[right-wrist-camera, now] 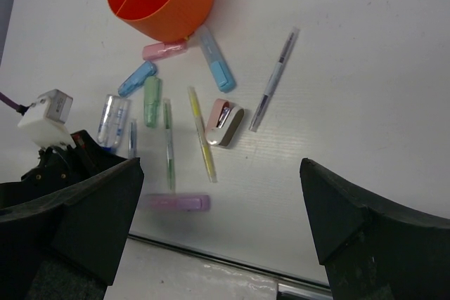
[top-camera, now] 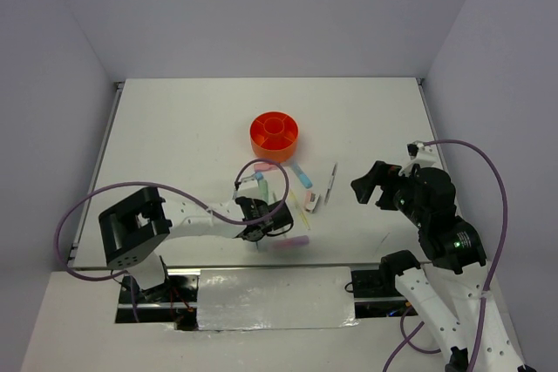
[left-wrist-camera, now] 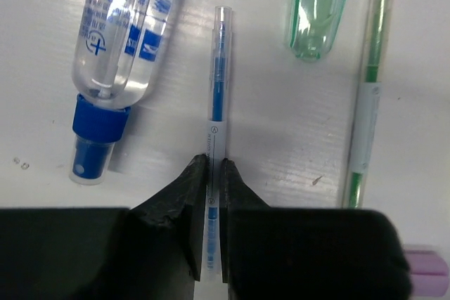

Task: Sort the stationery into containers
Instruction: Pick up the pen from the center of the board, then place the pen in the storage box.

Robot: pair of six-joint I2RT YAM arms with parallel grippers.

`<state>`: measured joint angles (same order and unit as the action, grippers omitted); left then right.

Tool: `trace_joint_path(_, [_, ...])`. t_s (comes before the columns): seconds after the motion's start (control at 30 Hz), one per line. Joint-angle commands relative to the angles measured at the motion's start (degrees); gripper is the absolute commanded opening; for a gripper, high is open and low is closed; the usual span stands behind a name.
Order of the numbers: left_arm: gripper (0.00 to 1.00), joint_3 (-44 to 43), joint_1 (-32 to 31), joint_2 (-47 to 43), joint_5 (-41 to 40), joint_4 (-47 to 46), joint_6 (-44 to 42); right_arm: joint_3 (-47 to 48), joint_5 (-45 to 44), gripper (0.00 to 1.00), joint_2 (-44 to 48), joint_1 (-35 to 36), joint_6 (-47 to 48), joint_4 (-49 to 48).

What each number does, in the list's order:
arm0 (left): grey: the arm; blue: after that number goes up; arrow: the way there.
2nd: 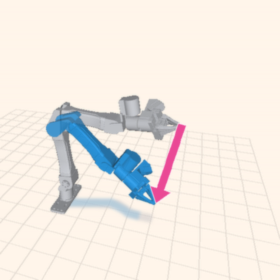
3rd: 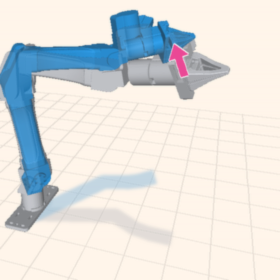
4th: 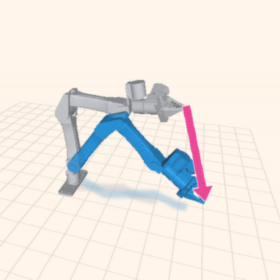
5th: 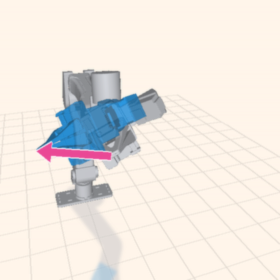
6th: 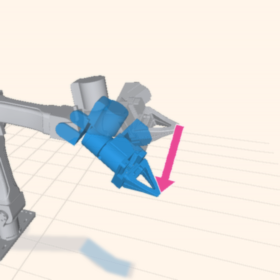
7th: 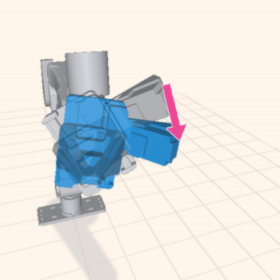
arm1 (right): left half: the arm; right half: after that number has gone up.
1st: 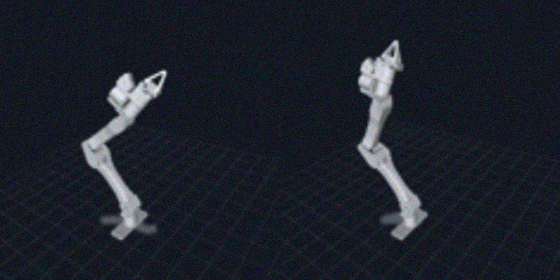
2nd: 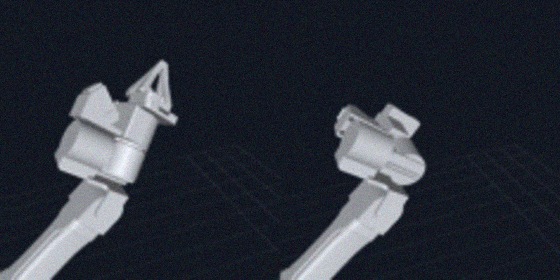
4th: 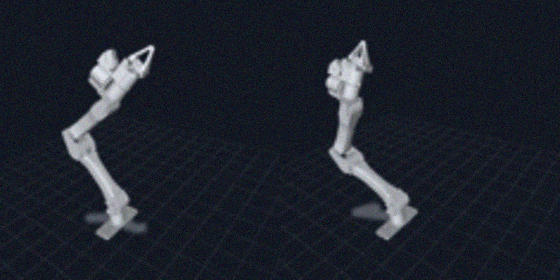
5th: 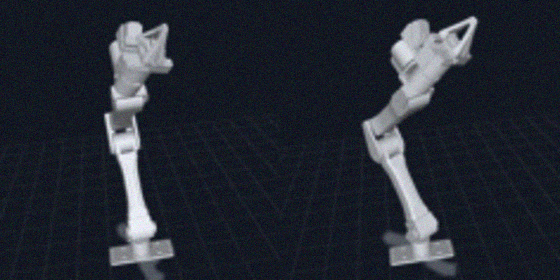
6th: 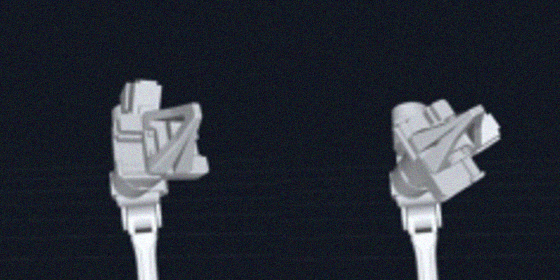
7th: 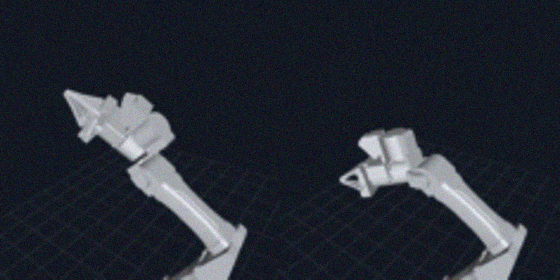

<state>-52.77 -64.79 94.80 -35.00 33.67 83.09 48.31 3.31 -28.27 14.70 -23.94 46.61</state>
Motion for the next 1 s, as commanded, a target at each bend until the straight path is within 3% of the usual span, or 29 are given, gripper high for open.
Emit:
trace_joint_path(0.0, [0.01, 1.4, -1.4, -1.6, 2.1, 2.7, 2.3, -0.1, 2.0, 1.00, -0.5, 0.0, 1.1, -3.5])
trace_joint_path(0.27, [0.00, -4.7, -6.1, -7.0, -5.8, 9.8, 2.0, -3.2, 10.3, 0.99, -2.5, 0.0, -1.3, -10.6])
trace_joint_path(0.43, [0.00, -7.5, -11.5, -9.7, -14.6, 11.3, -0.5, -7.3, 17.8, 0.97, -4.5, 1.5, -6.8, -23.2])
trace_joint_path(0.53, [0.00, -6.8, -13.1, -11.4, -17.4, 6.0, -6.2, -9.6, 20.5, 0.97, -6.0, 4.5, -11.2, -29.1])
trace_joint_path(0.63, [0.00, -3.8, -14.3, -14.9, -19.4, -2.3, -11.8, -10.6, 17.6, 0.96, -8.8, 9.8, -13.8, -34.1])
trace_joint_path(0.87, [0.00, 9.2, -14.5, -28.4, -15.8, -30.1, -30.6, -10.3, 8.7, 0.93, -19.1, 23.2, -16.1, -39.9])
trace_joint_path(0.97, [0.00, 10.6, -14.5, -30.2, -14.6, -33.3, -33.3, -10.3, 6.7, 0.92, -22.9, 26.4, -16.6, -42.6])
